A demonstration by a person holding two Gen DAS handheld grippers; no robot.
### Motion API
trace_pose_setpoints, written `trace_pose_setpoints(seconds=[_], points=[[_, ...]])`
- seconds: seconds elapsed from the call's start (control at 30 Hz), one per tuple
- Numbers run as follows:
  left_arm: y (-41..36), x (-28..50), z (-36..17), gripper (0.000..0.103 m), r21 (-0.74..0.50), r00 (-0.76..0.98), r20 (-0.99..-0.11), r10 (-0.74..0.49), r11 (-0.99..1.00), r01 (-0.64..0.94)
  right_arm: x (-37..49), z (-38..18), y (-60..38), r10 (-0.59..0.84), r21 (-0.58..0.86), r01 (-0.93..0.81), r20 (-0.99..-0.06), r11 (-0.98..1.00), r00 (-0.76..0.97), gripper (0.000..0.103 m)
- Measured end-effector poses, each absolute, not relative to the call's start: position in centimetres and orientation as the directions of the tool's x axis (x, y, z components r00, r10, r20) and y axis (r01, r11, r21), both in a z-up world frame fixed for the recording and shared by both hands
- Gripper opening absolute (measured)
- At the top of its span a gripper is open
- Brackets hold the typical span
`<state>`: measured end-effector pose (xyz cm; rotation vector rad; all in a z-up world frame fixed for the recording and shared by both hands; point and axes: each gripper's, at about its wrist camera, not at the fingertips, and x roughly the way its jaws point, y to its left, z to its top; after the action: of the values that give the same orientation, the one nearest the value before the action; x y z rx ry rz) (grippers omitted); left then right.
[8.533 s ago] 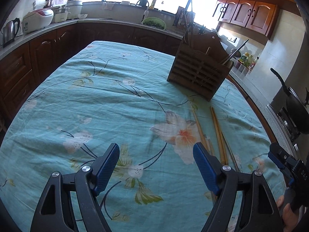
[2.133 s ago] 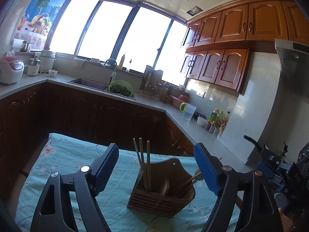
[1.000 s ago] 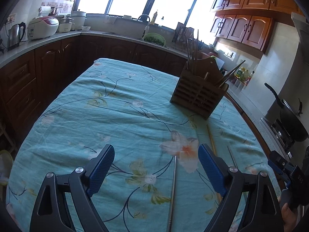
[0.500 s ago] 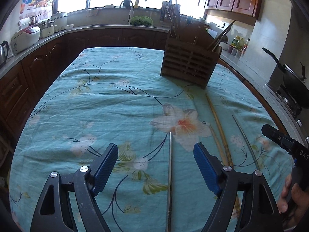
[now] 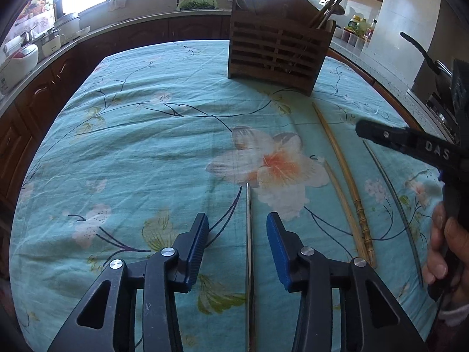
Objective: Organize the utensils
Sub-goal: 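Grasp a thin metal chopstick with the left tool while the right tool grasps a wooden chopstick, then carry both chopsticks to the holder and lower them in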
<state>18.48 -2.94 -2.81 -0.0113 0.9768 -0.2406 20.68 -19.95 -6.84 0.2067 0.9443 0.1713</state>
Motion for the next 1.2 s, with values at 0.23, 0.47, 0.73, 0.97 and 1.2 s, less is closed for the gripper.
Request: trace_pose_setpoints(seconds=[0.23,0.47,0.73,0.97,1.2], points=[[-3.5,19.6,-3.0,0.037,-0.085,0.529,-0.826,-0.197,0.97,0.228,26.6,-9.3,-19.0,0.188,0.188,-0.05,-0.849,0.981,0.495,0.039],[-4.4,19.8,-3.2,0.026,-0.029,0.545,-0.821,-0.172,0.965,0.261,26.3,-9.6,-18.4,0.143,0.113,-0.09,-0.862,0.989,0.486,0.009],[-2.9,20.0,-2.6,0.003,-0.127,0.535,-0.808,-0.246,0.96,0.25,21.6,-7.5,-20.1,0.219,0.214,-0.072,-0.823,0.974,0.525,0.005],[0.6,19.0,0.5,0.003,-0.281,0.581,-0.732,-0.356,0.935,0.217,17.9,-3.4,-21.3,0.29,0.303,-0.081,-0.749,0.949,0.596,0.005],[2.9,16.9,4.8,0.003,-0.351,0.653,-0.634,-0.414,0.907,0.235,16.0,0.6,-21.1,0.334,0.34,-0.124,-0.679,0.932,0.654,0.005]])
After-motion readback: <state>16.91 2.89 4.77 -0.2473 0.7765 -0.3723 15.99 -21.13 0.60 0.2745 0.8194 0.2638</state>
